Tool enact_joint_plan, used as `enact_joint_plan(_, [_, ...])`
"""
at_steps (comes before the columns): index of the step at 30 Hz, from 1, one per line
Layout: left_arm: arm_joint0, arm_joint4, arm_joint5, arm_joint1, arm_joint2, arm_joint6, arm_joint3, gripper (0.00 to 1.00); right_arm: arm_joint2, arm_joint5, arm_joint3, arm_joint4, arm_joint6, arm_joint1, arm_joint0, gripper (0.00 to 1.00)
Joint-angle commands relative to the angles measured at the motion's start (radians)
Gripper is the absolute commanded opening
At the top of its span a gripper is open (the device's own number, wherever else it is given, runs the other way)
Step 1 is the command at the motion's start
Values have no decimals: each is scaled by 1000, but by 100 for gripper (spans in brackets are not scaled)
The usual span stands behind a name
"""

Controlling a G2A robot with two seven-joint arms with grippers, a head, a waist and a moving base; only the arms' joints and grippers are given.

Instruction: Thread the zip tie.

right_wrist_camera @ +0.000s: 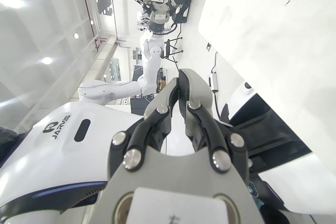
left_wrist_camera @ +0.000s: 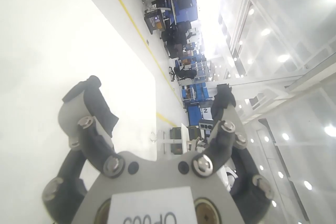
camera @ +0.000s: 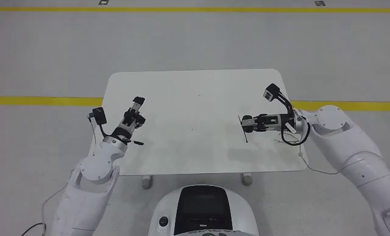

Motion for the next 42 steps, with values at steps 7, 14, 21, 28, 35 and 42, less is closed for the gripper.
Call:
enact_joint_plan(7, [-3, 11, -1, 0, 7, -11, 0, 100, 0, 7, -8, -13, -23, -1, -9, 0])
enact_joint_plan(14, [-97, 141, 42, 2, 111, -147, 9, 100, 7, 15, -2, -13, -11, -10, -20, 0])
enact_joint_plan(21, [-210, 231, 104, -13, 265, -196, 61, 100, -2, 38, 27, -3, 21, -24, -27, 0])
enact_joint_plan(28, [-210, 231, 104, -13, 265, -196, 61, 100, 3, 29, 37, -14, 12, -26, -22, 0])
enact_joint_plan(35, [-248, 207, 93, -19, 304, -221, 83, 100, -1, 43, 16, -13, 10, -35, -31, 0])
enact_joint_plan(42, [-399, 154, 105, -44, 420, -298, 188, 100, -12, 50, 62, 41, 74, -53, -25, 0])
